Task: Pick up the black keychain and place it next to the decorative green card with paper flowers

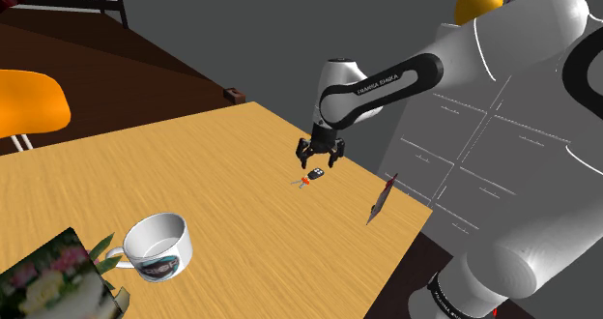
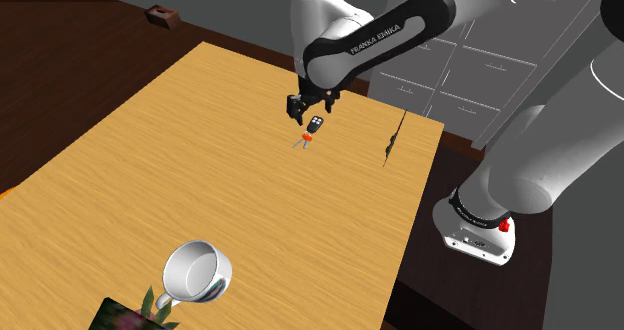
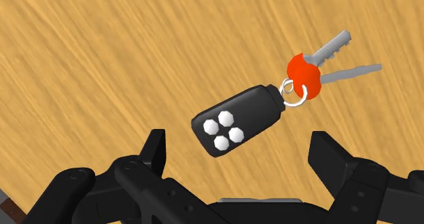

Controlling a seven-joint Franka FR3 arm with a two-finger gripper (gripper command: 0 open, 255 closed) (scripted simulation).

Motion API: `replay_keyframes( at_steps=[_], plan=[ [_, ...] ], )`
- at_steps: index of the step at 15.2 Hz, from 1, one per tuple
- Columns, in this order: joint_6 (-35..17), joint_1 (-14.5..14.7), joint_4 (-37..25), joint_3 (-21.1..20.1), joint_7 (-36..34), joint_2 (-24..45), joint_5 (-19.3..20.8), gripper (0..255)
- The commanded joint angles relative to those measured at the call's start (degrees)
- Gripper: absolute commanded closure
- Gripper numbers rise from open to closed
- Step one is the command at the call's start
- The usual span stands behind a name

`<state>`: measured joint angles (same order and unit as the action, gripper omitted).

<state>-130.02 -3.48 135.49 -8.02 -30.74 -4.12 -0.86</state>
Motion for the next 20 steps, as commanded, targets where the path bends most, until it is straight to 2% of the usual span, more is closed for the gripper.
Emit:
replay_keyframes(
  at_steps=[1, 9, 10, 20],
  plan=[
    [-1.6, 0.0, 0.5, 0.0, -0.1, 1.1, 0.2, 0],
    [-2.1, 0.0, 0.7, 0.0, -0.2, 1.3, 0.2, 0],
    [-2.1, 0.0, 0.7, 0.0, -0.2, 1.3, 0.2, 255],
    [-1.3, 0.0, 0.4, 0.0, -0.1, 0.8, 0.1, 255]
  ],
)
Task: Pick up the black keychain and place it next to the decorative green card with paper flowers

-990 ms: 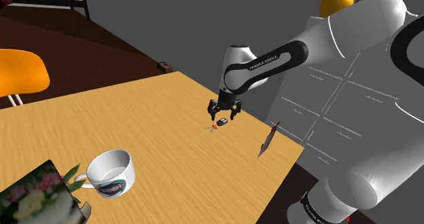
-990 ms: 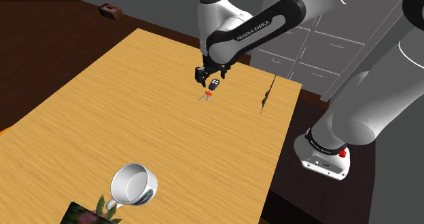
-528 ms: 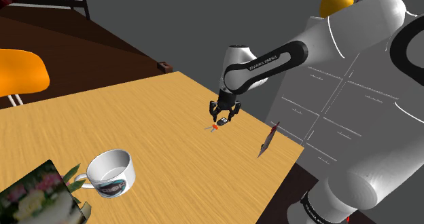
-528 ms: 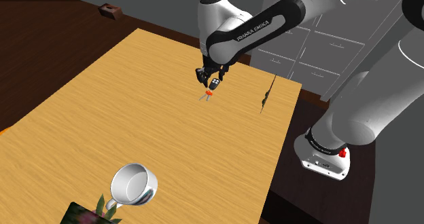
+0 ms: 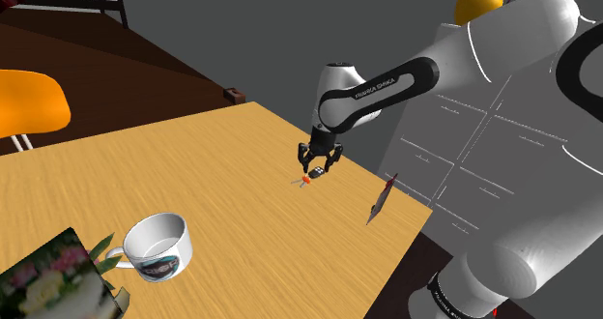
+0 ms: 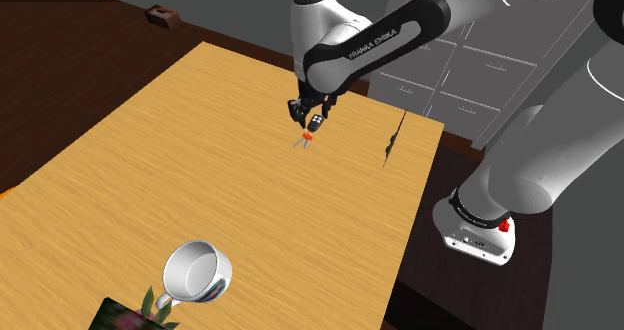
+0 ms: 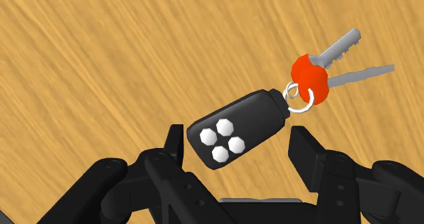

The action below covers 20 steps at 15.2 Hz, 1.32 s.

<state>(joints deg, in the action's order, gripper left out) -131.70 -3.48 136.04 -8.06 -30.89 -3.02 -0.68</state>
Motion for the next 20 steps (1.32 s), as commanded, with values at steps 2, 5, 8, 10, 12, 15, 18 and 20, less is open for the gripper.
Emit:
replay_keyframes(
  at_steps=[2, 5, 8, 10, 12, 15, 18, 20],
  plan=[
    [2.0, 0.0, -0.7, 0.0, 0.2, -1.2, -0.2, 255],
    [4.4, 0.0, -1.8, 0.1, 0.3, -2.6, -0.4, 255],
    [6.8, 0.0, -2.9, 0.1, 0.4, -3.9, -0.6, 255],
    [8.4, 0.0, -3.7, 0.2, 0.5, -4.6, -0.7, 255],
    [9.9, 0.0, -4.6, 0.2, 0.6, -5.4, -0.8, 255],
    [12.3, 0.0, -6.0, 0.3, 0.7, -6.3, -0.9, 255],
    [14.7, 0.0, -7.5, 0.3, 0.7, -7.2, -0.9, 255],
    [16.2, 0.0, -8.6, 0.4, 0.8, -7.7, -1.0, 255]
  ],
)
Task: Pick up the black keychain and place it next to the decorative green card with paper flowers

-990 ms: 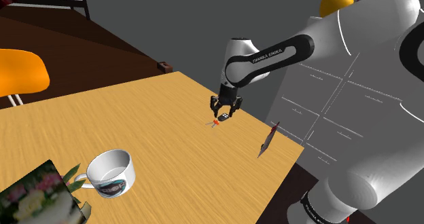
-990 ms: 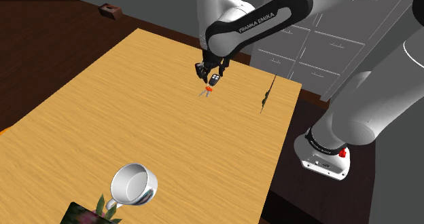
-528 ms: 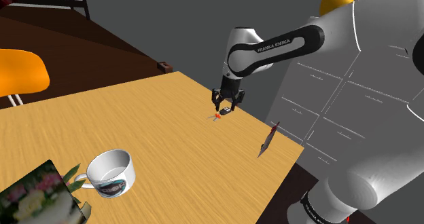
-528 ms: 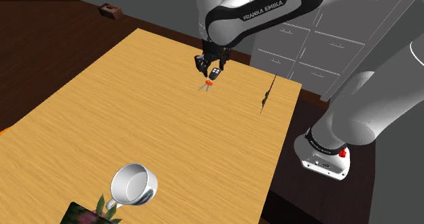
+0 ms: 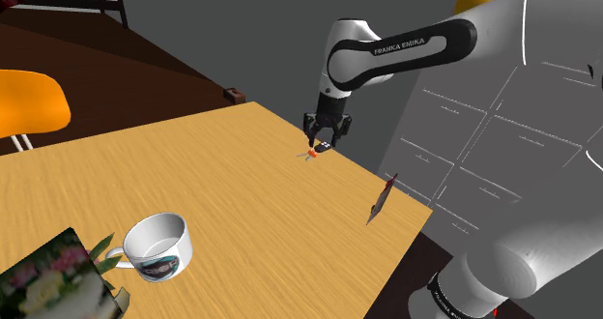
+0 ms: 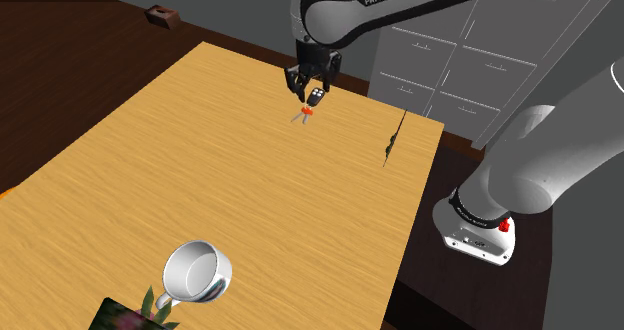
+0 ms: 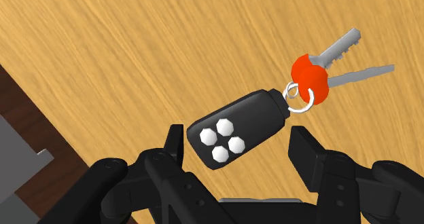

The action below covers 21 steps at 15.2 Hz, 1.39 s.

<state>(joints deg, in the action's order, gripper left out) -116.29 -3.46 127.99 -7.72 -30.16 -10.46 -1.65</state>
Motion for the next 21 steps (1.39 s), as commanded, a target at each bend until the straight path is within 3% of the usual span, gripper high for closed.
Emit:
replay_keyframes(
  at_steps=[1, 12, 21],
  plan=[
    [1.6, 0.0, -1.1, 0.1, 0.1, -0.5, 0.0, 255],
    [9.8, -0.1, -7.5, 0.3, 0.2, -2.2, -0.1, 255],
    [10.1, 5.1, -13.4, -7.4, -12.6, 3.2, -0.7, 255]
  ],
)
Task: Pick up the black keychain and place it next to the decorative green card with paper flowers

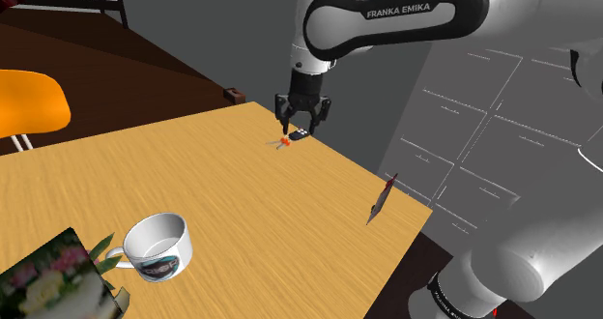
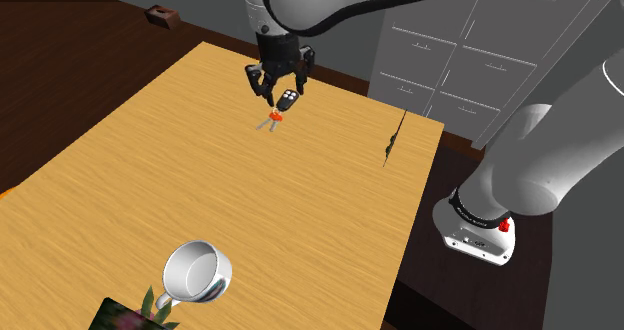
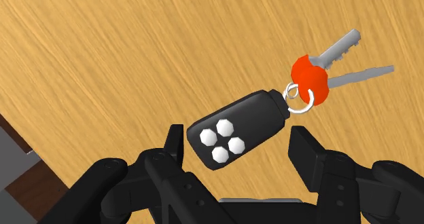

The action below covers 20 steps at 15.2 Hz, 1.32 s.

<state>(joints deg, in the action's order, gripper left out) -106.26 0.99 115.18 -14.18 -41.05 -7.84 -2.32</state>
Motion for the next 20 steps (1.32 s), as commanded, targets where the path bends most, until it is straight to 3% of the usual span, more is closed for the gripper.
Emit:
replay_keyframes(
  at_steps=[1, 11, 20],
  plan=[
    [0.2, 1.2, -1.6, -1.7, -3.1, 1.4, 0.1, 255],
    [2.4, 7.9, -15.4, -8.8, -17.9, 13.6, 3.9, 255],
    [8.3, 17.6, -36.0, -12.0, -30.2, 29.8, 11.0, 255]
  ],
)
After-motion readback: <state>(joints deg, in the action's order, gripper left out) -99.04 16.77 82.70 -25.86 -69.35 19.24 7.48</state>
